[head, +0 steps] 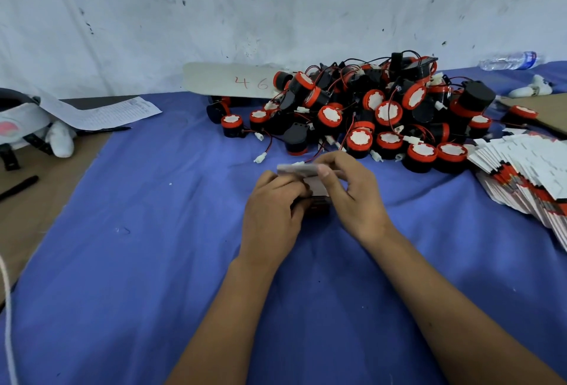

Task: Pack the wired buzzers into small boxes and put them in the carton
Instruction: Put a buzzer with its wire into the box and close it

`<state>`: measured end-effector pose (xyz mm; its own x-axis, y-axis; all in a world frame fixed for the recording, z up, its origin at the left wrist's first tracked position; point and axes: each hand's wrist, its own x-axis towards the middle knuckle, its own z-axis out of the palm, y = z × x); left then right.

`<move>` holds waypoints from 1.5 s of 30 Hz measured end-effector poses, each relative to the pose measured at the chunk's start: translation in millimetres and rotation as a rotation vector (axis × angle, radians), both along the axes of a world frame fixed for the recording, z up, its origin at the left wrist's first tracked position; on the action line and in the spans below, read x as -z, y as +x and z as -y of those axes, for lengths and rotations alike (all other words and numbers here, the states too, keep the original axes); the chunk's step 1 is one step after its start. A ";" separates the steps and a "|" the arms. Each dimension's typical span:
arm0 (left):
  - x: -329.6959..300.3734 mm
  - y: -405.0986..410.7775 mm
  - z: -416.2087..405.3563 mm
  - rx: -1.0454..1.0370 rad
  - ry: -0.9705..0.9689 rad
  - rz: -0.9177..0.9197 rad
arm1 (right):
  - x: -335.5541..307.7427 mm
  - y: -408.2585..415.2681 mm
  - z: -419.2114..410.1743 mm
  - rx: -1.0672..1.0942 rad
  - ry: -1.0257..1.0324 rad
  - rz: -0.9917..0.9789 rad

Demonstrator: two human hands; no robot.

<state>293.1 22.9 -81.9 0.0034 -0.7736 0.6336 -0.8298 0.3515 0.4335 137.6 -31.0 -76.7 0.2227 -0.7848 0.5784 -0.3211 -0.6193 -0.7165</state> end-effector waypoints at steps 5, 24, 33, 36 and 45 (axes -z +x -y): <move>1.4 -3.7 -2.8 -0.015 0.009 0.009 | 0.8 -0.1 -2.8 -0.136 0.181 0.117; 7.0 -6.0 -10.2 -0.108 -0.081 -0.122 | 1.0 2.2 2.1 -0.122 0.253 0.069; 5.9 -4.9 -5.9 -0.153 -0.009 -0.446 | 6.9 -3.5 -0.4 -0.158 0.244 0.075; 6.1 -4.0 -4.7 -0.090 0.014 -0.419 | 8.3 -5.4 0.6 -0.154 0.230 0.031; 3.6 20.7 2.8 0.127 0.242 -0.611 | 7.9 -5.1 3.0 -0.079 0.214 -0.019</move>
